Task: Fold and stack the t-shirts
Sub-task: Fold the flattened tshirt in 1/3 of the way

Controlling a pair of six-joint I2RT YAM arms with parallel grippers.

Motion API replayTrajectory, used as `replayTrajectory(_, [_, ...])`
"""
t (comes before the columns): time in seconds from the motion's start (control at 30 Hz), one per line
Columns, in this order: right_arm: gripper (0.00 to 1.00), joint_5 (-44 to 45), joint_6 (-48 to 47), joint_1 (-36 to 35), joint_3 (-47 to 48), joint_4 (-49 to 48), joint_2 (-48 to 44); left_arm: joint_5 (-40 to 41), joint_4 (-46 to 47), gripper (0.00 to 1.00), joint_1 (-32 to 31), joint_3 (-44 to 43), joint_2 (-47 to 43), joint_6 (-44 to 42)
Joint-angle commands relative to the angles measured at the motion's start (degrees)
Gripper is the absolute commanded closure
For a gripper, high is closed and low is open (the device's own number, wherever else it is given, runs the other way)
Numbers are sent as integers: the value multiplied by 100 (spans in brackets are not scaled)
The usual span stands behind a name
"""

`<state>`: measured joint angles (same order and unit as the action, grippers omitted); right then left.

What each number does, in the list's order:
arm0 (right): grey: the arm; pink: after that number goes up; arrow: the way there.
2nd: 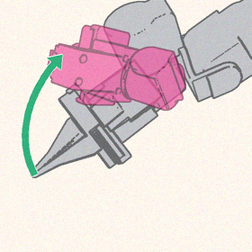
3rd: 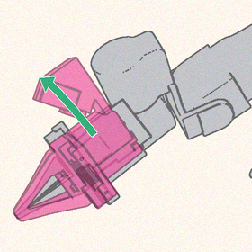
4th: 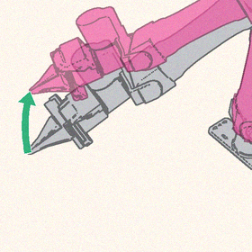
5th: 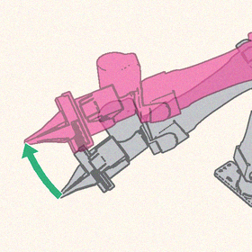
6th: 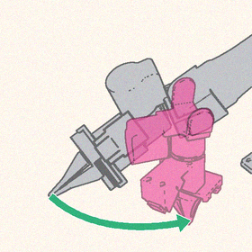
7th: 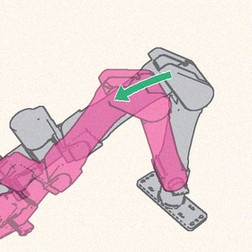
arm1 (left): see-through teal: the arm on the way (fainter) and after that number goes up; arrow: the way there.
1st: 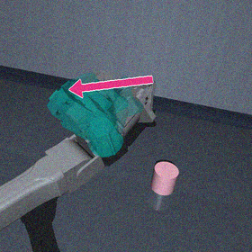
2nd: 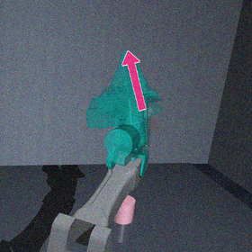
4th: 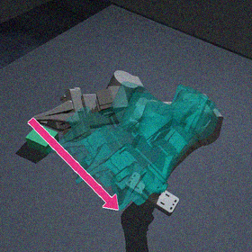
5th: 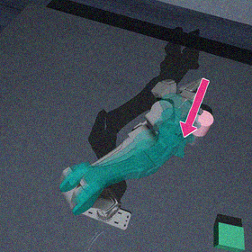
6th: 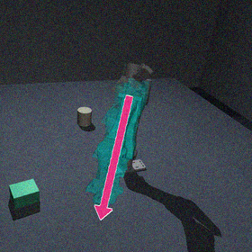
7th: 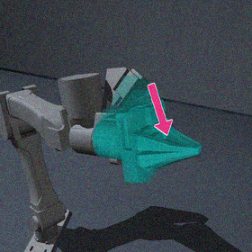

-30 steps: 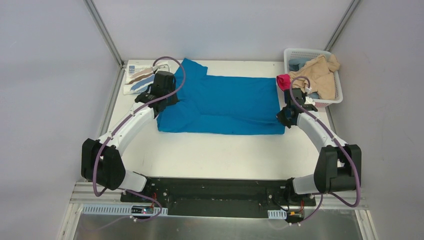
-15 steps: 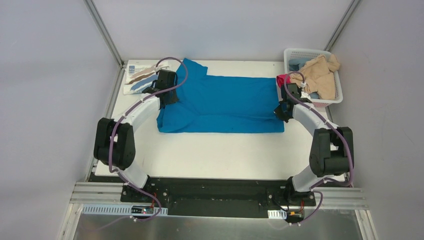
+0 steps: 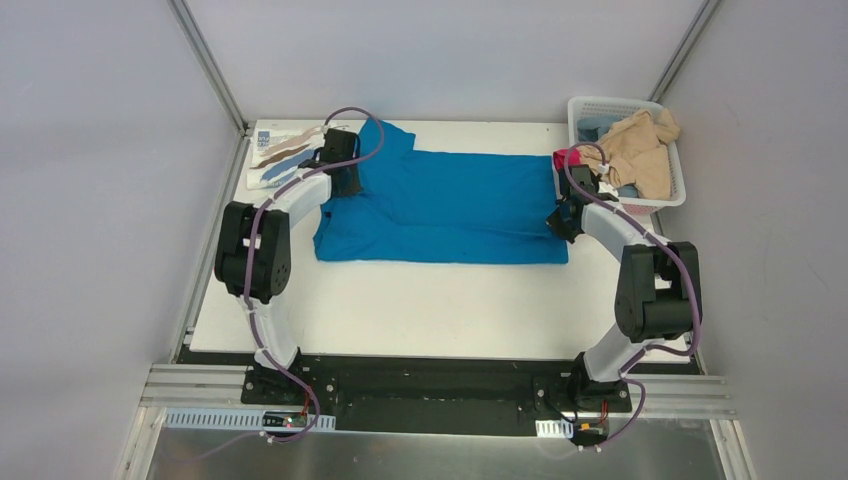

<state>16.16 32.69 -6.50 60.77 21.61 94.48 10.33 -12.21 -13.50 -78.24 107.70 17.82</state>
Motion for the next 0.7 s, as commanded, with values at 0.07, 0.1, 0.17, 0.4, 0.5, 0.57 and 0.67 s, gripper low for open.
replayTrajectory(0.07, [100,165,-60,37,200,-83,70,-37,15,100,187,-626,512,-231])
replayTrajectory(0.1, [100,161,-64,35,217,-65,86,-11,-112,97,196,-753,597,-209])
replayTrajectory(0.17, [94,153,-59,36,259,-10,123,60,-296,83,194,-918,676,-167])
replayTrajectory(0.4, [27,346,43,33,432,214,-179,-89,-536,2,198,-838,178,-75])
replayTrajectory(0.5, [4,358,69,-19,287,203,-584,-394,-579,1,190,-551,-293,120])
replayTrajectory(0.57, [1,317,32,-91,82,151,-878,-629,-581,1,190,-202,-636,374])
replayTrajectory(0.67, [1,-129,-158,-246,-303,-184,-1155,-1460,-462,1,179,369,-1010,768])
